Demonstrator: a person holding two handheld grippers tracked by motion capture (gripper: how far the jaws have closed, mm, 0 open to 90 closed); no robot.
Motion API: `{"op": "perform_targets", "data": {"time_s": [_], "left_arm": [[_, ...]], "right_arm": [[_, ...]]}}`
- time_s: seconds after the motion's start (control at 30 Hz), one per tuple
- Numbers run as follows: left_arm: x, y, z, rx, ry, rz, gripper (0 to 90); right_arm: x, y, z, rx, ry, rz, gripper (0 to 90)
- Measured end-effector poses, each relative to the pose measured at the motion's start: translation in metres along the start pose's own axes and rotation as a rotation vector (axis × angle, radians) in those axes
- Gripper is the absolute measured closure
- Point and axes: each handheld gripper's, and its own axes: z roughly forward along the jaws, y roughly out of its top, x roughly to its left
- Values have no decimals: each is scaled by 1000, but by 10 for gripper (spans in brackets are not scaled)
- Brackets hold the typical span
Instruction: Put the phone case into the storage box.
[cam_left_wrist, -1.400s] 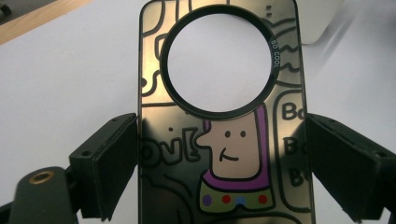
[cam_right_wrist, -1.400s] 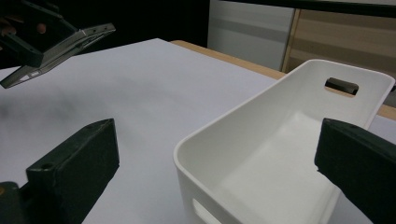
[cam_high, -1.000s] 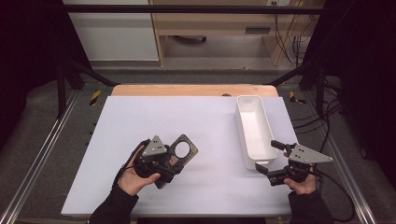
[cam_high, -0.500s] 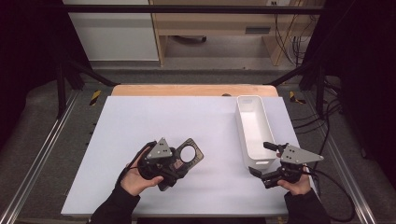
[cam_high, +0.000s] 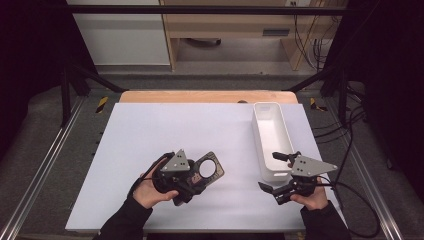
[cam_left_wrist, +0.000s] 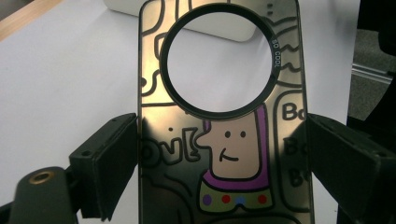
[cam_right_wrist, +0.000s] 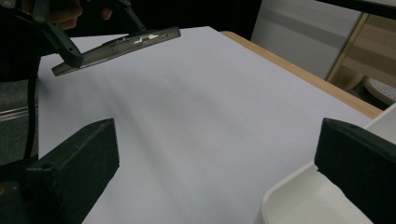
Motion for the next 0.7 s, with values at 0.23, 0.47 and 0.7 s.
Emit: {"op": "perform_targets", "data": {"time_s": [0.23,0.47,0.7], "left_arm": [[-2,2,2,8,-17,19,117],[-7,3,8,19,-33,50,116],[-10,4,14,31,-49,85,116]], "right_arm": [[8,7,12,19,48,-30,4],[16,11,22,35,101,-56,4],[20,13,31,72,142,-85,5]]}}
